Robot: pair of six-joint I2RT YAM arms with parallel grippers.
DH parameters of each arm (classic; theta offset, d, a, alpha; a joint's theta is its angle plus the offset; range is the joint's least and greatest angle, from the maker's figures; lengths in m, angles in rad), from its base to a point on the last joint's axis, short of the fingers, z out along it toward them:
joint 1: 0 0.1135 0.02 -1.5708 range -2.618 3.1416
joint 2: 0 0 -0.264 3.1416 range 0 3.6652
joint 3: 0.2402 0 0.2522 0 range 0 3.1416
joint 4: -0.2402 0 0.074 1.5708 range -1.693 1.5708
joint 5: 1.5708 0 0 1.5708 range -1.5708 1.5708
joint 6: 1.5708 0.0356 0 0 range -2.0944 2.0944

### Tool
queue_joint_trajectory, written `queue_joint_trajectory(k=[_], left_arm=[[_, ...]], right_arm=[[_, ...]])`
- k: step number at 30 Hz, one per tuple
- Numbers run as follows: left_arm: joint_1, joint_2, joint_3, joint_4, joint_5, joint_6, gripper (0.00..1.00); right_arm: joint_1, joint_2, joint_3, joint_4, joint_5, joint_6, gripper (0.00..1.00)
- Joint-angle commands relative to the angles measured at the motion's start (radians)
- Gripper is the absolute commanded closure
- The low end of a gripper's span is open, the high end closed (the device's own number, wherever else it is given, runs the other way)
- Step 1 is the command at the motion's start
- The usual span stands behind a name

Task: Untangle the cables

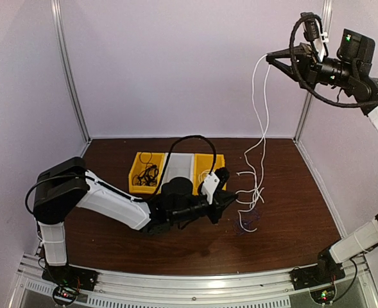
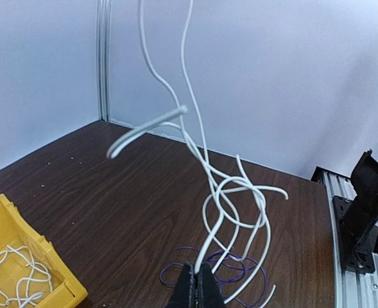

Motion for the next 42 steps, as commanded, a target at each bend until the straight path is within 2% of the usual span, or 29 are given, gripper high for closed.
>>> queue_joint_trajectory(k=[1,3,5,6,10,13,15,19,21,24,30,37,42], left_arm=[[0.000,-0.127,-0.053,-0.013,0.020,0.047,1.00],[0.000,-0.248,-0.092,-0.086,-0.004,0.068,1.00],[0.000,-0.384,-0.134,-0.178,-0.045,0.086,1.00],[0.001,-0.446,-0.148,-0.226,-0.066,0.091,1.00],[0.002,-0.629,-0.160,-0.408,-0.149,0.078,1.00],[0.002,-0.663,-0.115,-0.553,-0.180,0.058,1.00],[0.001,-0.663,-0.103,-0.601,-0.196,0.031,1.00],[0.000,-0.672,-0.133,-0.570,-0.230,-0.044,1.00],[0.001,-0.670,-0.140,-0.554,-0.235,-0.065,1.00],[0.002,-0.668,-0.141,-0.545,-0.238,-0.075,1.00],[0.002,-0.693,-0.136,-0.570,-0.248,-0.075,1.00],[0.002,-0.785,-0.179,-0.538,-0.267,-0.098,1.00],[0.002,-0.807,-0.176,-0.553,-0.267,-0.105,1.00]], right_arm=[[-0.049,-0.042,-0.069,0.039,0.062,0.013,0.97],[-0.070,-0.060,-0.147,0.015,0.133,-0.041,0.85],[-0.083,-0.091,-0.292,0.022,0.224,-0.084,0.61],[-0.085,-0.107,-0.374,0.032,0.269,-0.105,0.53],[-0.067,-0.140,-0.629,-0.018,0.183,-0.262,0.42],[0.017,-0.157,-0.697,-0.100,0.120,-0.371,0.41],[0.104,-0.164,-0.689,-0.161,0.130,-0.419,0.42],[0.219,-0.106,-0.583,-0.285,0.083,-0.496,0.49],[0.275,-0.075,-0.555,-0.296,0.076,-0.498,0.48],[0.335,-0.026,-0.557,-0.222,0.124,-0.429,0.44],[0.356,0.020,-0.653,-0.051,0.151,-0.348,0.41],[0.376,0.087,-0.697,0.141,0.215,-0.220,0.42],[0.391,0.173,-0.690,0.219,0.160,-0.166,0.39]])
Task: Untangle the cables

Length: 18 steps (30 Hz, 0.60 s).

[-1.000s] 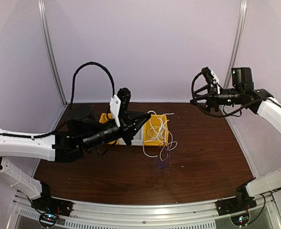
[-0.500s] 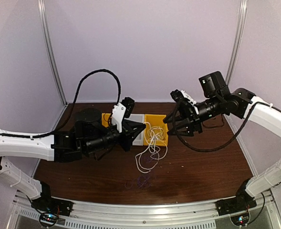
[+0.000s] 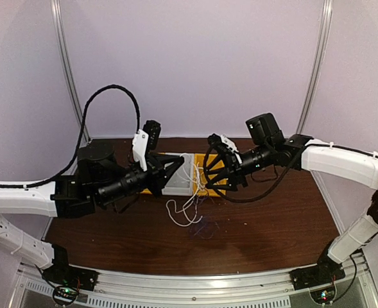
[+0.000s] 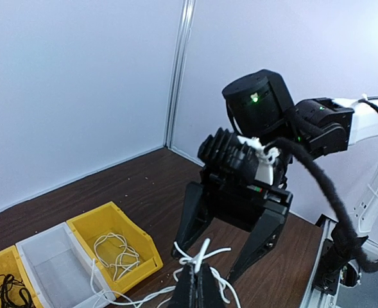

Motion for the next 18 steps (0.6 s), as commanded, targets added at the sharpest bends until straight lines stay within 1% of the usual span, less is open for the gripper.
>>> queue_joint_trajectory(k=[1,5,7,8,12,13,14,16,18], left_arm=[[0.000,-0.026,-0.001,0.035,-0.014,-0.020,1.00],[0.001,-0.043,-0.006,0.029,-0.020,-0.030,1.00],[0.001,-0.051,-0.007,0.029,-0.024,-0.032,1.00],[0.001,-0.055,-0.007,0.028,-0.028,-0.032,1.00],[0.001,-0.074,-0.006,0.022,-0.041,-0.033,1.00],[0.001,-0.078,-0.006,0.021,-0.042,-0.033,1.00],[0.000,-0.082,-0.006,0.019,-0.045,-0.034,1.00],[0.001,-0.089,-0.004,0.011,-0.052,-0.031,1.00],[0.000,-0.110,0.010,-0.009,-0.070,-0.017,1.00]], right_arm=[[0.023,0.075,0.009,0.127,-0.047,0.079,0.39],[0.062,0.142,0.030,0.169,-0.140,0.147,0.36],[0.078,0.163,0.029,0.187,-0.165,0.165,0.37],[0.081,0.173,0.029,0.195,-0.173,0.175,0.43],[0.080,0.192,0.009,0.230,-0.225,0.216,0.85],[0.079,0.186,-0.004,0.251,-0.237,0.234,0.94],[0.078,0.175,-0.023,0.273,-0.245,0.246,1.00],[0.076,0.154,-0.064,0.293,-0.240,0.249,1.00],[0.070,0.137,-0.090,0.261,-0.201,0.217,1.00]])
